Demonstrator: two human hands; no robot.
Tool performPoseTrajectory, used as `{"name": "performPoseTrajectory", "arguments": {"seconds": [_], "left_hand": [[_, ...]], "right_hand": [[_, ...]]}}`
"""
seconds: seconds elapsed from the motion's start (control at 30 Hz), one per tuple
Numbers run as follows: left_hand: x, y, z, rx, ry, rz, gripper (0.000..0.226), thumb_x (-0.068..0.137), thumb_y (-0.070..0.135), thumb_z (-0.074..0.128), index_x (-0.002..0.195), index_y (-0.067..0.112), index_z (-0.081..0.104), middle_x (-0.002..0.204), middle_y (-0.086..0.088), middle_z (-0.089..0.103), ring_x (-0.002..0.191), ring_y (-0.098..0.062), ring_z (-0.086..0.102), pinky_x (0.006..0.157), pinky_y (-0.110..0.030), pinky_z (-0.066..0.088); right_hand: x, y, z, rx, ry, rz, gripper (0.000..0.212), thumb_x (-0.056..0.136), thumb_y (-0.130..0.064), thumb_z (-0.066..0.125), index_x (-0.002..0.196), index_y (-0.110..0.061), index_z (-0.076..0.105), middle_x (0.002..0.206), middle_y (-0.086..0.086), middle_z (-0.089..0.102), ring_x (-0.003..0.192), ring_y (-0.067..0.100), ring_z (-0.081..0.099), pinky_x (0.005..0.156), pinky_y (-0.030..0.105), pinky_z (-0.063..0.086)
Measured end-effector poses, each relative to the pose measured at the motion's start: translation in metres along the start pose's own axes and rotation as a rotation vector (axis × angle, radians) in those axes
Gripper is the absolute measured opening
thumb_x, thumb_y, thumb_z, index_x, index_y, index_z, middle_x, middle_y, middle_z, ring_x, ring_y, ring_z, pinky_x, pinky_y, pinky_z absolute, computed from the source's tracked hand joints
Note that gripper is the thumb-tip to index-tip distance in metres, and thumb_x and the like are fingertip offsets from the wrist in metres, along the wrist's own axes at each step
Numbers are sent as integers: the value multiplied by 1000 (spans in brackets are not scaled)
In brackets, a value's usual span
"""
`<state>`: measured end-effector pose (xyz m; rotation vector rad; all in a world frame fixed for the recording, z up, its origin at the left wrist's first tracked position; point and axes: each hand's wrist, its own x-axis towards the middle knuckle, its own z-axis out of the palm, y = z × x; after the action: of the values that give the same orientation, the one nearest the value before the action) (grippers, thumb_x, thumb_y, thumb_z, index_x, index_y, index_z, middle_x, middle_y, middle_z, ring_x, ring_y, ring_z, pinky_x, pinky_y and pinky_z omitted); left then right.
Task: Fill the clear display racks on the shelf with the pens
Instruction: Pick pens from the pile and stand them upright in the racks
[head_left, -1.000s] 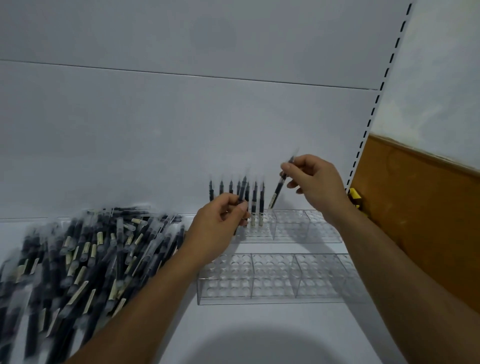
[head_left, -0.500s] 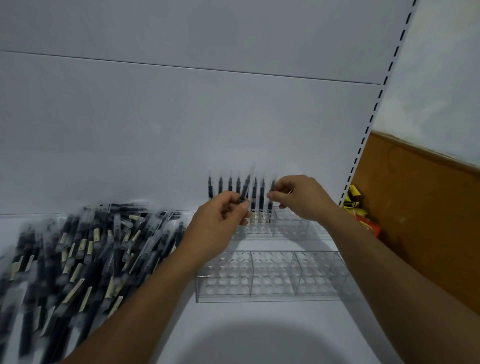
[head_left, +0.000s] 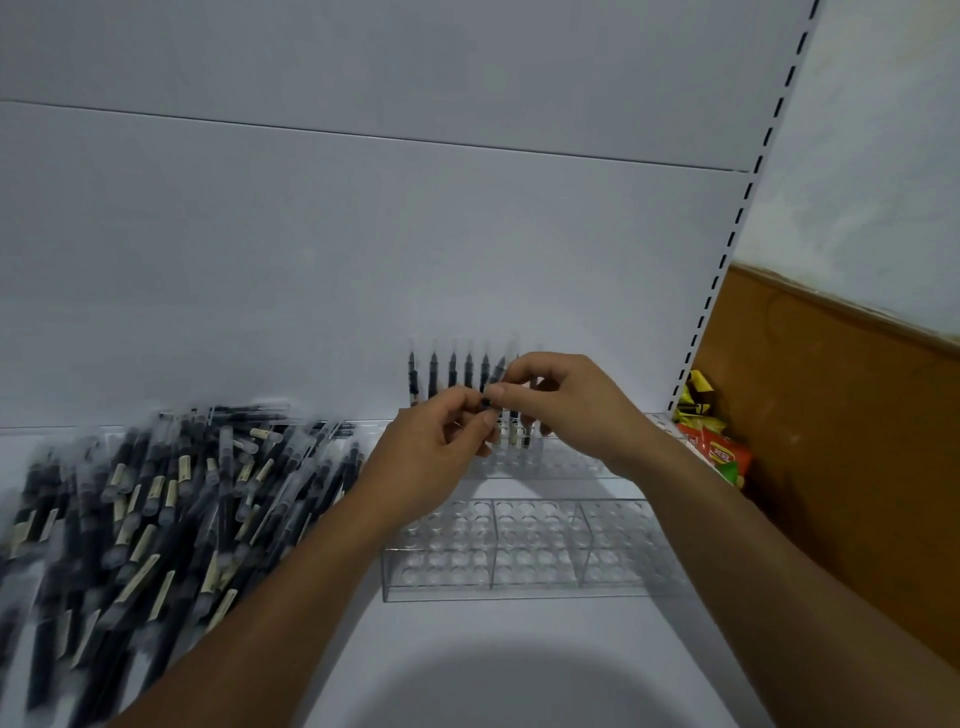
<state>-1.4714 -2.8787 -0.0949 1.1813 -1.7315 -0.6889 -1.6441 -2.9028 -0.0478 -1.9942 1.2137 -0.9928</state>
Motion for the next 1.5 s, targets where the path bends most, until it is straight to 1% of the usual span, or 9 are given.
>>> {"name": "performPoseTrajectory", "arguments": {"seconds": [0.07, 0.17, 0.33, 0.53, 0.63, 0.83, 1.03, 1.33, 1.5], "left_hand": [[0, 0, 0, 89, 15, 21, 12, 94, 42, 55, 103, 37, 60, 93, 22, 68, 87, 8, 61, 80, -26, 52], [-1, -2, 1, 282, -13, 76, 35, 92, 51, 52, 125, 40, 55, 117, 28, 54, 108, 10, 47, 91, -23, 37], [2, -8, 3, 456, -128, 79, 45, 94, 54, 48, 134, 35, 51, 143, 16, 45, 130, -3, 35, 100, -22, 24], [3, -12, 4, 487, -153, 71, 44, 94, 54, 48, 133, 34, 54, 140, 15, 49, 129, -5, 39, 99, -22, 26], [4, -12, 4, 493, -150, 82, 42, 94, 54, 48, 129, 33, 57, 137, 16, 51, 126, -4, 42, 98, -22, 29], [6, -14, 4, 495, -144, 87, 40, 93, 56, 48, 126, 35, 58, 133, 18, 53, 123, -3, 42, 96, -23, 31], [7, -15, 4, 472, -143, 82, 40, 91, 58, 48, 124, 36, 59, 131, 20, 54, 118, 0, 44, 94, -24, 34], [7, 1, -9, 391, -172, 7, 39, 91, 56, 52, 125, 37, 59, 131, 18, 54, 116, -1, 50, 88, -20, 37], [-22, 9, -67, 424, -44, -90, 36, 89, 58, 53, 120, 40, 60, 127, 18, 56, 114, -1, 52, 98, -28, 44]], "right_hand": [[0, -1, -6, 97, 30, 20, 9, 89, -27, 69, 84, -21, 70, 74, -11, 69, 68, 5, 64, 58, 15, 47], [1, 0, -30, 248, 201, 48, 9, 93, -23, 64, 92, -14, 67, 84, -6, 74, 69, 6, 68, 58, 18, 50], [8, 14, -52, 49, 417, 67, 17, 94, -26, 64, 97, -9, 64, 90, 2, 73, 63, 2, 66, 56, 21, 50], [17, 28, -45, -142, 339, 80, 17, 93, -30, 65, 94, -14, 65, 92, 1, 71, 67, 6, 68, 63, 21, 49], [20, 32, -42, -219, 302, 89, 14, 92, -31, 66, 91, -17, 64, 90, -1, 70, 68, 7, 69, 68, 31, 55], [21, 39, -30, -461, 89, 167, 14, 90, -35, 67, 82, -28, 59, 83, -9, 69, 69, 5, 68, 74, 34, 55], [11, 36, -35, -523, 63, 211, 21, 88, -42, 67, 95, -23, 69, 91, -5, 70, 83, 14, 67, 82, 39, 56], [-1, 10, -27, -551, 59, 123, 12, 90, -44, 63, 87, -33, 65, 89, -12, 67, 83, 10, 63, 75, 31, 53], [-1, -25, 17, -510, -9, -9, 12, 90, -47, 62, 86, -36, 65, 82, -16, 66, 79, 7, 62, 69, 27, 51]]}}
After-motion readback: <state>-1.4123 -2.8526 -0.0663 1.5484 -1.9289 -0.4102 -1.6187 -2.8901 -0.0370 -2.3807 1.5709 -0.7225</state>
